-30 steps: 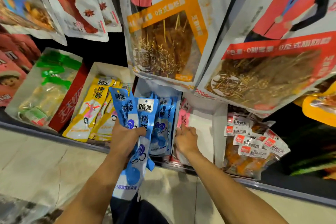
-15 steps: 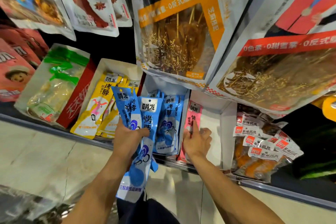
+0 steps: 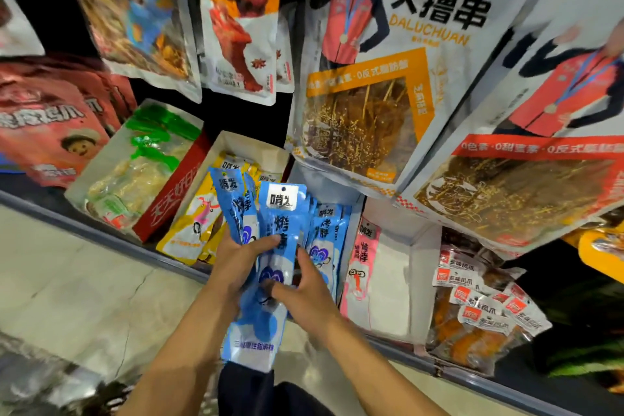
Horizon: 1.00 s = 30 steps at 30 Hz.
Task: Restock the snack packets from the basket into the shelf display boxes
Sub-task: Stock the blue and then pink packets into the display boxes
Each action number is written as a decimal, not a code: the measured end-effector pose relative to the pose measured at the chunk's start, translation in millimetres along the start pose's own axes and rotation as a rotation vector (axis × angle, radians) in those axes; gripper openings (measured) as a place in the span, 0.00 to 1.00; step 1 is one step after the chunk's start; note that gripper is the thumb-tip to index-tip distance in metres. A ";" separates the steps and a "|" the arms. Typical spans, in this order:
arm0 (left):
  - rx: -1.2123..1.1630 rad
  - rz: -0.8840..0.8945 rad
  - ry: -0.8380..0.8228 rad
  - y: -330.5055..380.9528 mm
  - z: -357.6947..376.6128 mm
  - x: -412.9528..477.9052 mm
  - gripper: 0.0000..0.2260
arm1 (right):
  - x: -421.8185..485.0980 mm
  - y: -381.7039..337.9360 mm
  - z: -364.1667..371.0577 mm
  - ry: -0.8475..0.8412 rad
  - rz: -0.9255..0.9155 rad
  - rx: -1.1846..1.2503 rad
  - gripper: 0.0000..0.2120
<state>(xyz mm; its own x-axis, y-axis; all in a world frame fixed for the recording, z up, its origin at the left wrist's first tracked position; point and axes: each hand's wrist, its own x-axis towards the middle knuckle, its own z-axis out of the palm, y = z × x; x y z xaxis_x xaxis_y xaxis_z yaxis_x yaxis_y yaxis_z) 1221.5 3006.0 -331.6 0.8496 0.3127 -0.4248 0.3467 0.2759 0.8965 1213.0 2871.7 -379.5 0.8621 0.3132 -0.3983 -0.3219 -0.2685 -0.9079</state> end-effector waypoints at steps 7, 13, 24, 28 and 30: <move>0.059 -0.039 0.022 -4.2 -15.8 7.8 0.19 | 11.1 -12.5 9.9 0.254 0.081 0.201 0.23; 0.036 -0.033 0.193 -5.7 -29.5 16.3 0.17 | 48.3 -24.2 -27.2 0.508 0.044 -0.045 0.39; -0.039 0.002 0.173 -6.9 -27.2 28.2 0.17 | 84.7 20.3 -48.2 0.184 -0.017 -1.515 0.31; -0.074 -0.028 0.151 -15.3 -23.4 28.7 0.21 | 88.5 32.2 -45.2 0.207 0.035 -1.621 0.29; -0.074 -0.045 0.140 -19.8 -22.1 25.9 0.21 | 88.2 38.6 -42.9 0.209 0.057 -1.625 0.28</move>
<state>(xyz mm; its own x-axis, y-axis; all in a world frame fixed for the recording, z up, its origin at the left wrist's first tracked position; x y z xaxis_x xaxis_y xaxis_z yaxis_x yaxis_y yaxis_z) 1227.8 3028.7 -363.1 0.7686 0.4208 -0.4819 0.3483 0.3566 0.8669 1293.4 2849.9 -444.0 0.9425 0.1845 -0.2785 0.2549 -0.9360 0.2426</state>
